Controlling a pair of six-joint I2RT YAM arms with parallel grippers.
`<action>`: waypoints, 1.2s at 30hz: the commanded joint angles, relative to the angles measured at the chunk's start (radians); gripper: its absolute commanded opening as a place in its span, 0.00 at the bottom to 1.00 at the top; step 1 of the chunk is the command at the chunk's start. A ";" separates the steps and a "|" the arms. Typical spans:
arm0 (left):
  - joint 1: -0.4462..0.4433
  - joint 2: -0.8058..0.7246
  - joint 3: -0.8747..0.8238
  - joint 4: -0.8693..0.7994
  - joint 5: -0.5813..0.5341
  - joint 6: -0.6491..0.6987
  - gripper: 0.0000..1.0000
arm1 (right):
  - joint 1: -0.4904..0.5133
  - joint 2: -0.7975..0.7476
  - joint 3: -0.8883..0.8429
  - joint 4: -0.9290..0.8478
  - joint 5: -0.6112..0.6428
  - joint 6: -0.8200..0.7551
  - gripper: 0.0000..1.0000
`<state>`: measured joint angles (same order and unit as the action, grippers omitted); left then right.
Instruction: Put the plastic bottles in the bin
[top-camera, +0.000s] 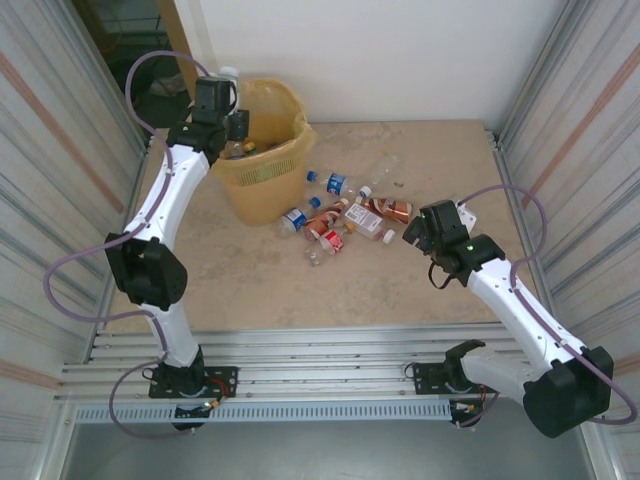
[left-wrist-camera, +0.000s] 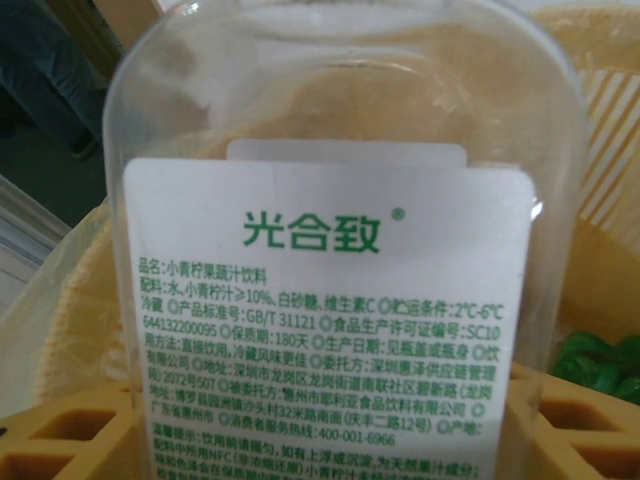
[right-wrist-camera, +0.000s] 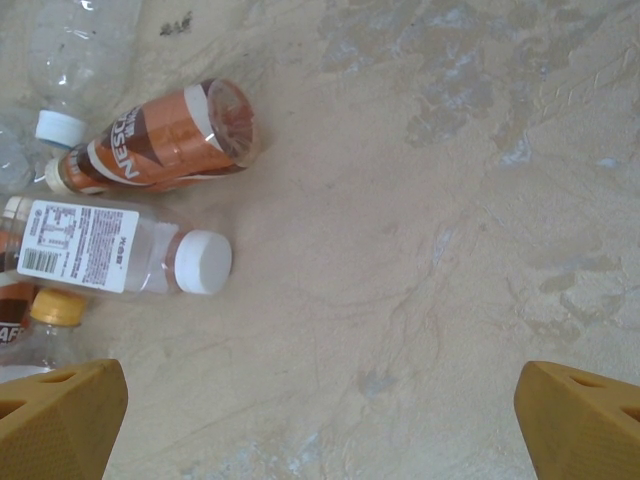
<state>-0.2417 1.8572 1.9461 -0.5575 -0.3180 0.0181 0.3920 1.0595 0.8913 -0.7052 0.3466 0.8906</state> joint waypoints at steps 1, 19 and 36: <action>0.008 -0.020 -0.026 0.003 -0.038 -0.038 0.62 | -0.007 0.004 0.000 0.000 0.011 0.030 0.98; 0.007 -0.077 -0.055 0.025 -0.026 -0.041 0.84 | -0.007 -0.001 -0.002 0.001 0.012 0.028 0.98; -0.123 -0.324 -0.224 0.202 0.032 0.110 0.85 | -0.008 0.011 0.015 0.004 0.017 0.024 0.98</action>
<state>-0.3332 1.6085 1.7561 -0.4301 -0.3031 0.0666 0.3920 1.0653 0.8917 -0.7048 0.3443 0.8906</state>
